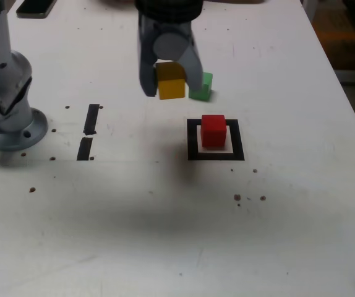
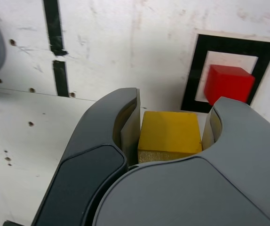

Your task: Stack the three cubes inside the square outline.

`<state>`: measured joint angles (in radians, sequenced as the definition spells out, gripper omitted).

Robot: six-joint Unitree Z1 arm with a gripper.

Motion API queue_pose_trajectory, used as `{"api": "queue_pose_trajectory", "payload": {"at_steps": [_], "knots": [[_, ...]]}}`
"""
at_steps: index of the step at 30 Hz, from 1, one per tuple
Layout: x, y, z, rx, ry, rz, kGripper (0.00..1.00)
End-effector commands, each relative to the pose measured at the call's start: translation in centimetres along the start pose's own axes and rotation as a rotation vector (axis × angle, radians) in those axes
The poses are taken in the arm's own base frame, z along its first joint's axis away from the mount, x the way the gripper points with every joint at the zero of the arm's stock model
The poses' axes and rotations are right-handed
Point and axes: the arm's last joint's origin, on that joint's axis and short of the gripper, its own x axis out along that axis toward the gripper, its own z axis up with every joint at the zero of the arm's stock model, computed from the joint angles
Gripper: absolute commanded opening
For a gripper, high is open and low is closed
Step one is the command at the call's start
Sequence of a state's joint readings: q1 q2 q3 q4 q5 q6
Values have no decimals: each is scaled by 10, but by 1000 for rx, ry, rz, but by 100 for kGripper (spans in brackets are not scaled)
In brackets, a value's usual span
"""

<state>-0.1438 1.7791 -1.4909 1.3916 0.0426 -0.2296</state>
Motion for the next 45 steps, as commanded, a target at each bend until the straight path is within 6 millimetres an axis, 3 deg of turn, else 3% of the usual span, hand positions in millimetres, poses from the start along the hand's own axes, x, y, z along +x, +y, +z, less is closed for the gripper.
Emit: {"api": "queue_pose_trajectory", "payload": {"at_steps": [1, 23, 40, 45], "knots": [[-1, -2, 7, 11, -13, -8, 21], [34, -13, 54, 37, -94, 16, 25], [61, -5, 58, 8, -83, 6, 58], [64, -6, 61, 11, -96, 0, 63]]}}
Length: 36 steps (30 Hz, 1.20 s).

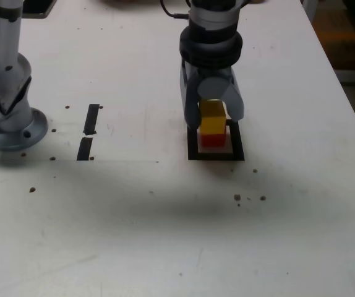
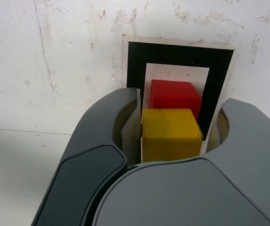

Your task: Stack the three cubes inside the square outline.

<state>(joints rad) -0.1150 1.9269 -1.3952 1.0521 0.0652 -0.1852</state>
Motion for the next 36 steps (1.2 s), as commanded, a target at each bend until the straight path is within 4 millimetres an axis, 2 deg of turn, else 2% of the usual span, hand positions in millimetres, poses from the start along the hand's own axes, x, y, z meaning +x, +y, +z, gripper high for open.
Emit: {"api": "queue_pose_trajectory", "payload": {"at_steps": [1, 8, 14, 22, 30, 36], "knots": [[2, 0, 1, 1, -2, -1, 63], [7, 2, 3, -5, -10, -3, 66], [4, 5, -1, -10, -7, -2, 66], [-21, 10, -17, -23, -51, 10, 69], [-54, 24, -40, -45, -162, 64, 80], [-57, 44, -51, -65, -185, 117, 83]]}}
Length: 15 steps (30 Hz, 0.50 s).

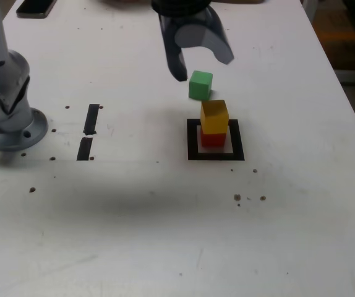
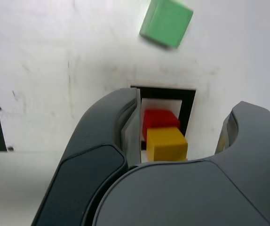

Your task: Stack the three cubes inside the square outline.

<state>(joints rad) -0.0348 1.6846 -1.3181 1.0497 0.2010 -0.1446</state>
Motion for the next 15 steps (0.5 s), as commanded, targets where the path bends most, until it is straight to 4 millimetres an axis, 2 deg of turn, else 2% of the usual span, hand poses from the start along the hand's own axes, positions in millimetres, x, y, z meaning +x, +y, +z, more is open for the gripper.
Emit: {"api": "queue_pose_trajectory", "payload": {"at_steps": [1, 15], "knots": [[0, 5, -1, -5, -12, 16, 83], [33, 53, 18, 125, -29, 78, 85]]}}
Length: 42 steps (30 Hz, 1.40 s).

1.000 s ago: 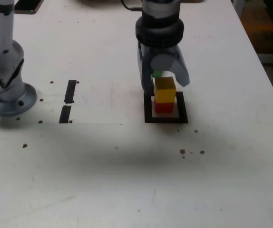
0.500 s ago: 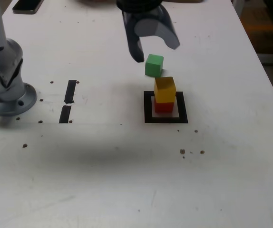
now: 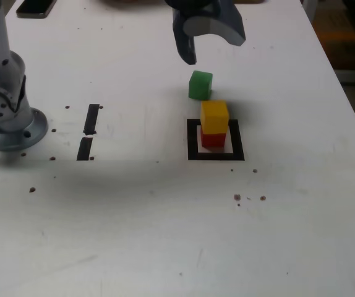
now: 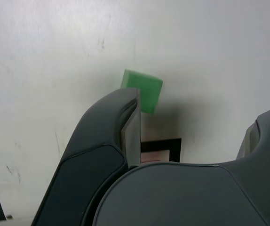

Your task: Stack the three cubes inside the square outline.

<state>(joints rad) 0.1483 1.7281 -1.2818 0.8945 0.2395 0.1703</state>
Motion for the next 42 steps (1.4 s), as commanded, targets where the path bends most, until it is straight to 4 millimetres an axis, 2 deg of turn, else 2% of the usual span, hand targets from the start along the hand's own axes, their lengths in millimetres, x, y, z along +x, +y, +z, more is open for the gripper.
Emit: {"api": "queue_pose_trajectory", "payload": {"at_steps": [1, 7, 12, 21, 32, 42], "knots": [[5, 6, -1, 10, 9, 6, 85], [21, 17, -7, 31, 51, 8, 85], [39, 18, -13, 24, 82, -3, 87], [66, 15, -6, 11, 56, -31, 90], [81, 12, -8, 20, 100, -58, 90], [91, 10, -11, 147, 133, -88, 87]]}}
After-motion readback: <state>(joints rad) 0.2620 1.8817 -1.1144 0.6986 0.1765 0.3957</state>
